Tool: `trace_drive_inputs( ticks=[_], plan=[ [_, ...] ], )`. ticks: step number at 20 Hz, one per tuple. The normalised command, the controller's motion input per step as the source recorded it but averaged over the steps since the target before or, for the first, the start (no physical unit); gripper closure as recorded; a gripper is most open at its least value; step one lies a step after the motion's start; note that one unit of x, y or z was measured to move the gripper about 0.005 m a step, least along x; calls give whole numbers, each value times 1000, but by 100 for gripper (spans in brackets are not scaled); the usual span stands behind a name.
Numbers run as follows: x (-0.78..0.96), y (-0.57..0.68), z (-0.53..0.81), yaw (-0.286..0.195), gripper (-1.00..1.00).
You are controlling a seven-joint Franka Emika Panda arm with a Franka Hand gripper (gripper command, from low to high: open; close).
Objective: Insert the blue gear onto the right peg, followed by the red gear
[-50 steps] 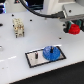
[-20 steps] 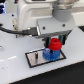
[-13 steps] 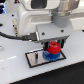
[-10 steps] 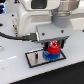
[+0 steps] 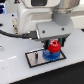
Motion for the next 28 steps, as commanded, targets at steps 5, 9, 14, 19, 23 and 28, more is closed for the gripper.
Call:
trace_drive_inputs(
  ticks=[5, 9, 14, 19, 23, 28],
  plan=[
    [25, -47, 35, 0, 100],
    [105, -76, -110, 0, 100],
    [125, -67, -206, 0, 100],
    [88, 17, -115, 0, 100],
    [49, 87, -96, 0, 100],
    [35, 85, 70, 0, -100]
  ],
)
